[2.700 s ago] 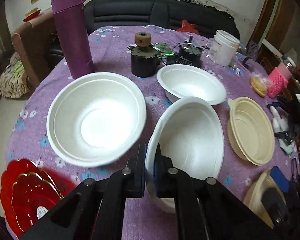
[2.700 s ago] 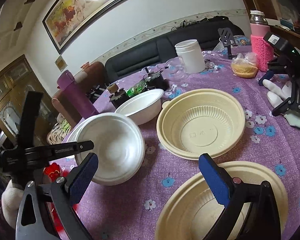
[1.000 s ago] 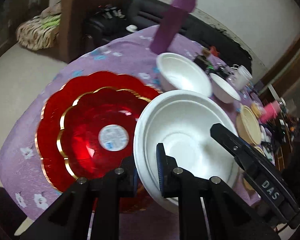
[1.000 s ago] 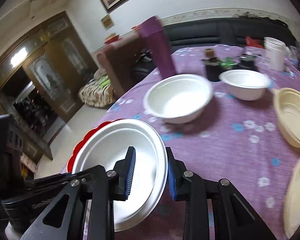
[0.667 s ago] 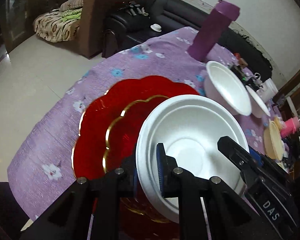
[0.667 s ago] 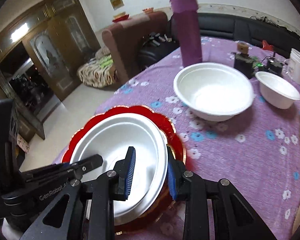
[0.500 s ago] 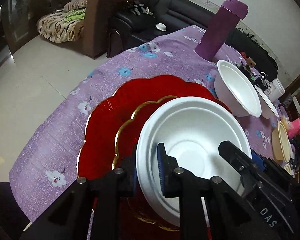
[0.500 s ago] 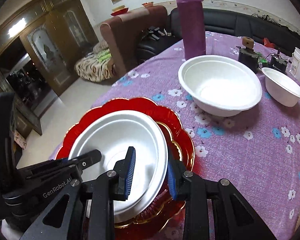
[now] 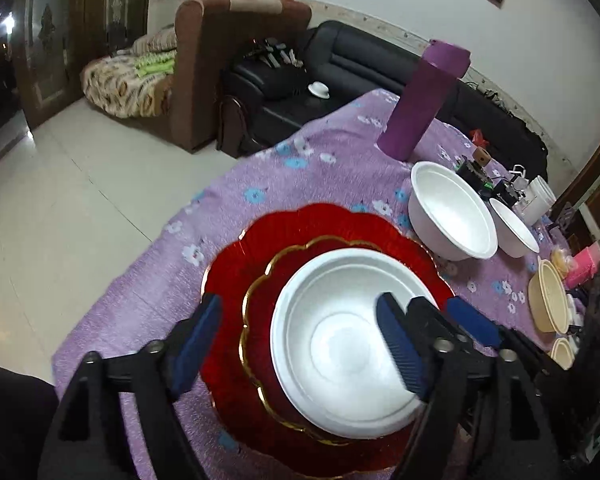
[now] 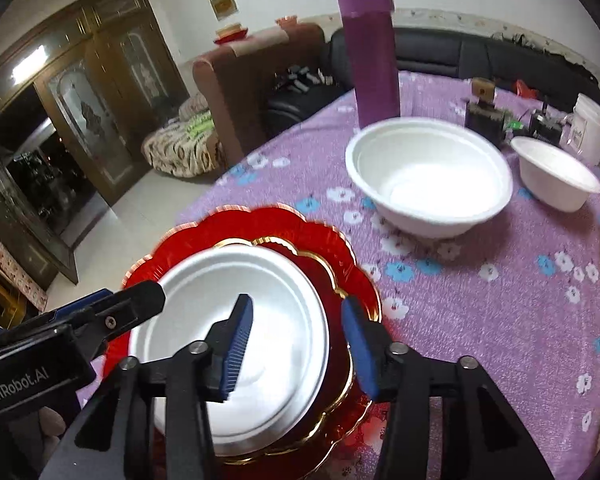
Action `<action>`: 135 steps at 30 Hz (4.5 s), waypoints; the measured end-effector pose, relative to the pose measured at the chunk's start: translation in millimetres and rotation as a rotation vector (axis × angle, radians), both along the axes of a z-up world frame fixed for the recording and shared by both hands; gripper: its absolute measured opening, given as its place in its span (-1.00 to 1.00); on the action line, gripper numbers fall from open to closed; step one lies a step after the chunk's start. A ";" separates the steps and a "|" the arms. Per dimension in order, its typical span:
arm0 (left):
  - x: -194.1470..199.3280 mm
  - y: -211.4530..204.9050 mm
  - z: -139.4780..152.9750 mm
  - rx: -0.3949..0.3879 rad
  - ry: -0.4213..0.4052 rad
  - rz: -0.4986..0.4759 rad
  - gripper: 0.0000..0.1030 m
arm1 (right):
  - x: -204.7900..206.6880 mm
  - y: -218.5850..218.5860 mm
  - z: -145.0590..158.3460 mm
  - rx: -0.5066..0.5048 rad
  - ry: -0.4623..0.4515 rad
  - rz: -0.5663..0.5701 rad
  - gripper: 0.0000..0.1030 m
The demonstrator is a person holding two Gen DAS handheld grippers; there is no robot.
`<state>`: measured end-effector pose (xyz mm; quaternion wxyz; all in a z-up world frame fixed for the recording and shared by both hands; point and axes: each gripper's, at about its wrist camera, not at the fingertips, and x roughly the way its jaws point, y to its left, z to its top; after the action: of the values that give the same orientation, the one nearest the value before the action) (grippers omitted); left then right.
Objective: Organize plates and bowls
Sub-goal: 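Carry the white bowl onto the red plate stack and release, then grasp the rim of the large beige plastic bowl with both tools, then carry the beige bowl over the stack and lower it onto the white bowl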
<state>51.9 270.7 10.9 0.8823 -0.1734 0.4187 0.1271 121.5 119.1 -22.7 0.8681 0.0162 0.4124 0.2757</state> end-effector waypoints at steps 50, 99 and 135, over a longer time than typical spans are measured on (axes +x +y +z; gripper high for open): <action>6.4 -228.0 13.8 0.119 -0.015 -0.488 0.68 | -54.1 -305.5 27.1 -0.271 -0.163 -0.609 0.45; 27.1 -256.3 -13.3 -0.120 0.023 -0.556 -0.57 | -62.6 -258.1 12.4 -0.159 -0.047 -0.457 -0.32; 1.3 6.7 -12.0 -0.118 -0.037 -0.011 -0.56 | -30.0 13.1 21.8 -0.213 -0.136 0.037 -0.30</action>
<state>53.2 277.5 -1.1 0.8789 -0.2250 0.4101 0.0940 91.6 132.3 -0.9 0.8856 -0.1024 0.3798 0.2467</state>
